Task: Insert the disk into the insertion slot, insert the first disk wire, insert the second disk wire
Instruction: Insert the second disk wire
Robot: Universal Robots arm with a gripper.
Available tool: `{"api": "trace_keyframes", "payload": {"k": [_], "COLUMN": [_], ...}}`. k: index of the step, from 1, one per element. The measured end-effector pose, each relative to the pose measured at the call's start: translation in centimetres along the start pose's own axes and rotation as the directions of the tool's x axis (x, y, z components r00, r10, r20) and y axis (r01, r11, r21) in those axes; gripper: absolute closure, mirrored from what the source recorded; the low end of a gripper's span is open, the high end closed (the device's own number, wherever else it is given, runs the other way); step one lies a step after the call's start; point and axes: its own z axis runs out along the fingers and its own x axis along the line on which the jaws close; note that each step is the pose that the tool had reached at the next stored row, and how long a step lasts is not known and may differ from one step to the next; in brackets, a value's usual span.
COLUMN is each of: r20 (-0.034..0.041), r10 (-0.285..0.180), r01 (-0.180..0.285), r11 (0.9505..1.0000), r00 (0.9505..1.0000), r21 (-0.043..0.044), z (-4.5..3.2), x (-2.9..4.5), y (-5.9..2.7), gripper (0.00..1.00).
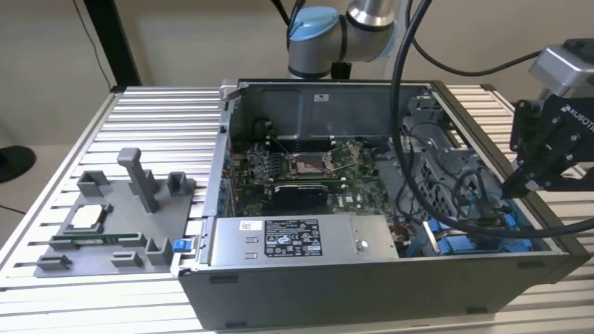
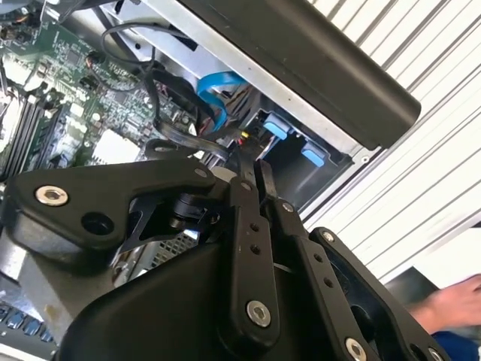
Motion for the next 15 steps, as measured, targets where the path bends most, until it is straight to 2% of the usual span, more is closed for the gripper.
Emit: {"api": "trace_keyframes", "payload": {"k": [15], "r20": [0.0000], "r10": [0.000], "r01": [0.000], "r11": [1.0000], "r00": [1.0000], "r21": [0.0000], "z": [0.09], "x": [-0.24], "y": [2.07], "gripper": [1.00]}}
